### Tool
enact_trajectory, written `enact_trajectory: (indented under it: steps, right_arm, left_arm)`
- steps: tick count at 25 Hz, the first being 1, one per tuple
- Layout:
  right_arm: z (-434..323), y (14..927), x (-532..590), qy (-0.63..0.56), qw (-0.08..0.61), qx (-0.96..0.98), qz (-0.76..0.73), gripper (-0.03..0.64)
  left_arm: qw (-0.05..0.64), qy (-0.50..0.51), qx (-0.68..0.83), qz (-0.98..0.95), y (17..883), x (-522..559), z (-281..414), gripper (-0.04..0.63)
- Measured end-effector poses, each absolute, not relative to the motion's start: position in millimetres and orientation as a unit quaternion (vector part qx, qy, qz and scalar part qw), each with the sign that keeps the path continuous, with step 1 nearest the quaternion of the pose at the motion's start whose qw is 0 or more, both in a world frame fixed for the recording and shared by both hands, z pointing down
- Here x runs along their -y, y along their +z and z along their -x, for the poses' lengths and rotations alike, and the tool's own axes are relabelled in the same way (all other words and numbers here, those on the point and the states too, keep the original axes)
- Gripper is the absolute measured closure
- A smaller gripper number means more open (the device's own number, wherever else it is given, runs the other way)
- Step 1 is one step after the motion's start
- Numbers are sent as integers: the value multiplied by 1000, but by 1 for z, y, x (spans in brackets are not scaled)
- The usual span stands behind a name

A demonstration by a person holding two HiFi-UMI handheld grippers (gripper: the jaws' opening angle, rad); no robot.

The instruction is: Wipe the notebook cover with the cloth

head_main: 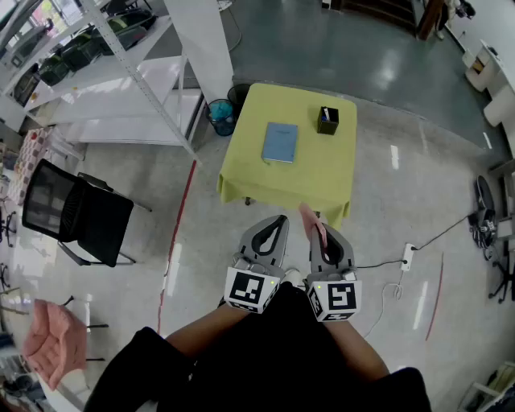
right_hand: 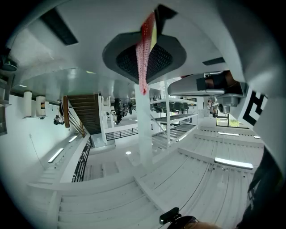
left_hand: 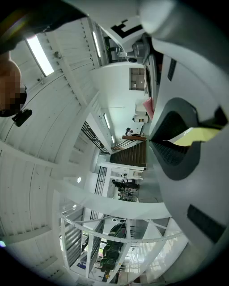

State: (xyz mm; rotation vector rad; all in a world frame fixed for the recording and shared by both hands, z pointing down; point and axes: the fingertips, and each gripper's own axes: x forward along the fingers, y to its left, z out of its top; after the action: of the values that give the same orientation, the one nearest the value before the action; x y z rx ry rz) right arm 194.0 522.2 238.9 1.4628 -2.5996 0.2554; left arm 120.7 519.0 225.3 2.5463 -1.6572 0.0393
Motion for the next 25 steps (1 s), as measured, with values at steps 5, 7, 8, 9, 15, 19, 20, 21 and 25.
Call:
enact_trajectory:
  steps: [5, 7, 8, 9, 15, 19, 20, 21, 25]
  right_arm:
    - [-205, 245, -514, 93, 62, 879, -464, 580]
    - [-213, 248, -508, 109, 46, 880, -459, 578]
    - [-217, 250, -506, 119, 40, 878, -462, 578]
    - [-221, 252, -505, 128, 35, 875, -466, 579]
    - [-215, 264, -501, 150, 16, 883, -445, 578]
    - [-216, 270, -483, 163, 11, 881, -444, 578]
    - [-215, 273, -477, 164, 13, 881, -443, 578]
    - [-213, 277, -471, 164, 16, 881, -443, 578]
    - [-198, 288, -441, 164, 29, 876, -453, 578]
  left_arm:
    - [48, 13, 560, -827, 224, -508, -130, 580]
    - [46, 15, 565, -824, 227, -503, -135, 580]
    - [46, 20, 567, -822, 230, -502, -137, 580]
    - [46, 26, 569, -820, 232, -501, -138, 580]
    - [49, 47, 603, -795, 238, -496, -112, 580]
    - [60, 55, 614, -785, 246, -476, -97, 580]
    - [62, 55, 616, -783, 249, -468, -93, 580]
    - [64, 54, 617, -782, 251, -459, -87, 580]
    - [61, 50, 615, -784, 255, -417, -65, 580]
